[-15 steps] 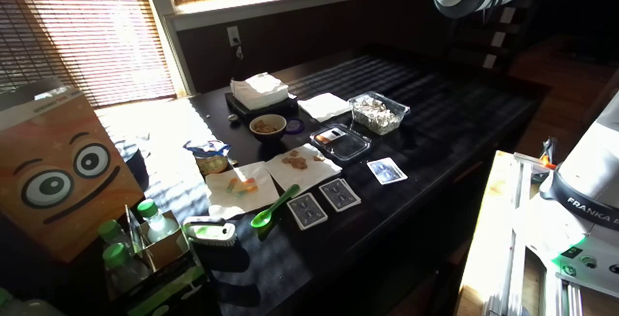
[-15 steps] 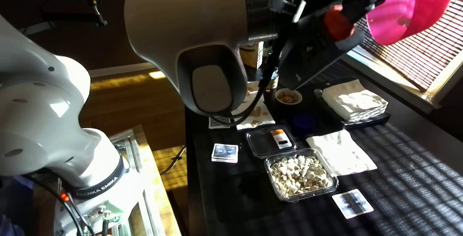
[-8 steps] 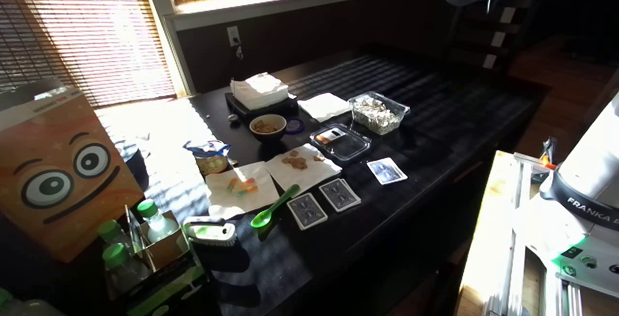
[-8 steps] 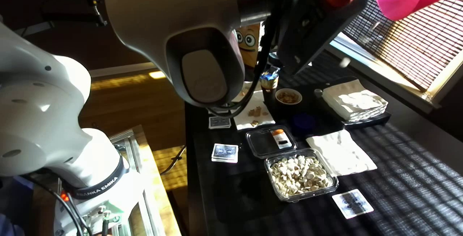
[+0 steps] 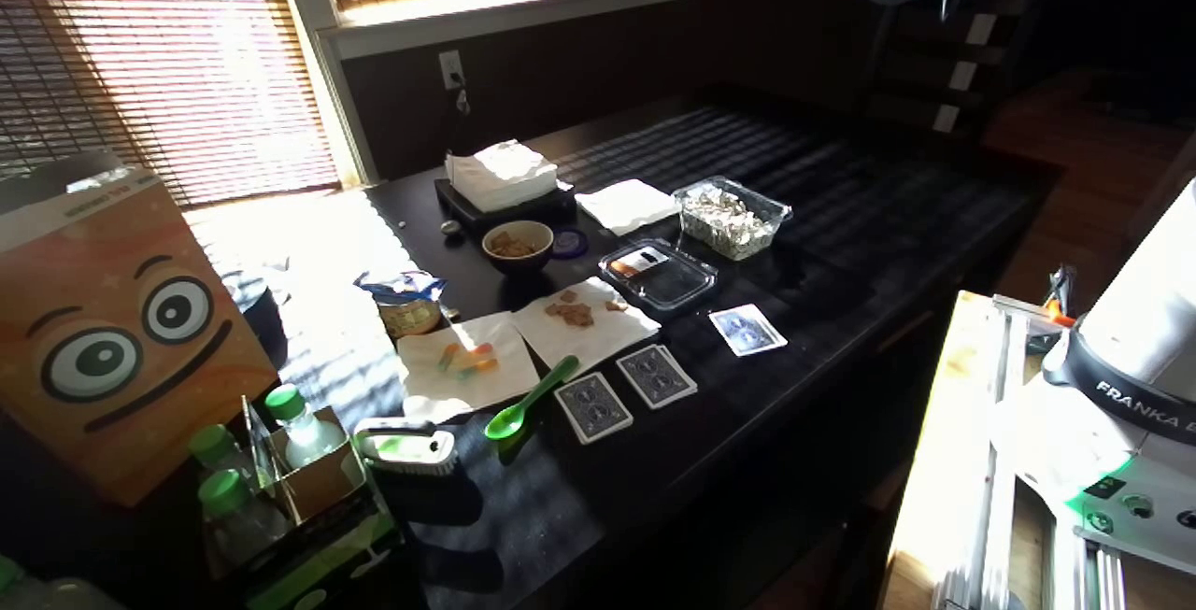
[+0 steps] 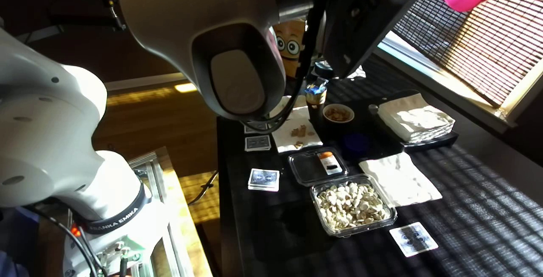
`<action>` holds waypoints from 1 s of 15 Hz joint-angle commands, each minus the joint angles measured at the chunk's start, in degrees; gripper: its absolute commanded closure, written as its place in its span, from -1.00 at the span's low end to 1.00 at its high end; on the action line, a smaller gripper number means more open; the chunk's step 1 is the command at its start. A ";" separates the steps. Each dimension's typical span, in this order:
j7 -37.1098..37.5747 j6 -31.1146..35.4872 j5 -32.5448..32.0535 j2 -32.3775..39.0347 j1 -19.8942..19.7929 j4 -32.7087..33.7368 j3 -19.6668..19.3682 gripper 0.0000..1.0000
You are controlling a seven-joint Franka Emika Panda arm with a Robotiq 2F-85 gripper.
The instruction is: Move the objects from the pink bowl into the glass bowl
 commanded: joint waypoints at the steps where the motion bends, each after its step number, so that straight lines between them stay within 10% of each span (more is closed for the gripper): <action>1: 0.98 0.00 -0.73 -1.41 -1.11 -0.96 1.02 0.98; 15: 11.34 -3.99 -4.59 15.25 -0.48 -4.49 -0.80 0.98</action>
